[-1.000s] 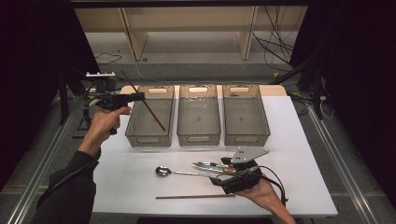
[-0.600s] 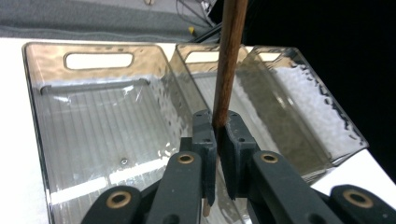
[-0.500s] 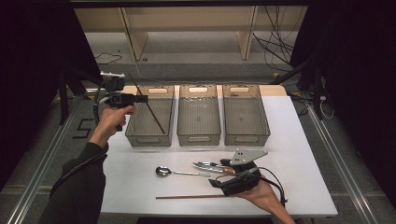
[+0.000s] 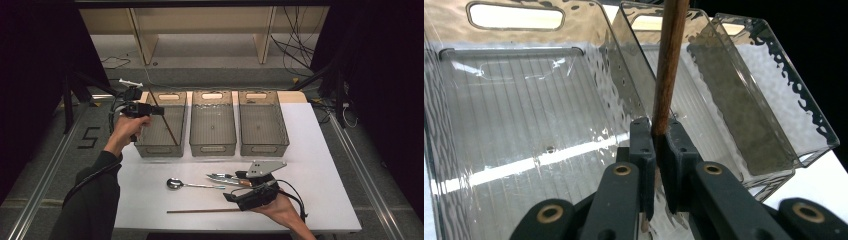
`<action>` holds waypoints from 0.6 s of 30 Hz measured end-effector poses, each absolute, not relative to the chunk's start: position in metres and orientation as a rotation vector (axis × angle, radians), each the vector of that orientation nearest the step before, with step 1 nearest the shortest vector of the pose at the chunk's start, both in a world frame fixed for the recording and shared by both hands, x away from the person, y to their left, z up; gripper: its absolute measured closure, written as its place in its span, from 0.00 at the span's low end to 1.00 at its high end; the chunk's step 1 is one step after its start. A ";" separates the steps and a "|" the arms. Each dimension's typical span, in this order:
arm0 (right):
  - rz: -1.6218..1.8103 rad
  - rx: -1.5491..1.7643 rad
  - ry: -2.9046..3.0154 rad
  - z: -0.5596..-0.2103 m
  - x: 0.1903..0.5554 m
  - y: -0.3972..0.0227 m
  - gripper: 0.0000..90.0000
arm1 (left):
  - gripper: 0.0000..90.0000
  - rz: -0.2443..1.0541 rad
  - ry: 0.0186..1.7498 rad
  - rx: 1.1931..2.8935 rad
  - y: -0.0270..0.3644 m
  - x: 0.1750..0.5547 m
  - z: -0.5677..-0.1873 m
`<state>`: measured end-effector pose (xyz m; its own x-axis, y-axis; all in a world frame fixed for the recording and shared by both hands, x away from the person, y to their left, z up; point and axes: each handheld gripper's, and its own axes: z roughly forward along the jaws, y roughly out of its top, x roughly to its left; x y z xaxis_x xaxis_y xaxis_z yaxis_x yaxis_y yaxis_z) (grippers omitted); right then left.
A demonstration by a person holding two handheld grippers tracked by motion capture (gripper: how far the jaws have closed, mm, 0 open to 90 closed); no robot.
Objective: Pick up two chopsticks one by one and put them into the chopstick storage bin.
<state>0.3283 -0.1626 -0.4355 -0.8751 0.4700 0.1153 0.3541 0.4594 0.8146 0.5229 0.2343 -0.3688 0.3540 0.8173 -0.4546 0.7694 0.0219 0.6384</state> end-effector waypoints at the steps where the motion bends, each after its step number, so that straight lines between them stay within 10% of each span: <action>1: 1.389 0.730 2.576 -0.436 0.328 -0.163 0.21 | 0.94 0.062 1.413 1.739 0.234 0.523 -0.370; 9: 1.386 0.734 2.579 -0.436 0.328 -0.162 0.22 | 0.92 0.038 1.430 1.751 0.228 0.525 -0.377; 18: 1.392 0.732 2.582 -0.436 0.329 -0.163 0.22 | 0.44 0.087 1.509 1.804 0.216 0.531 -0.378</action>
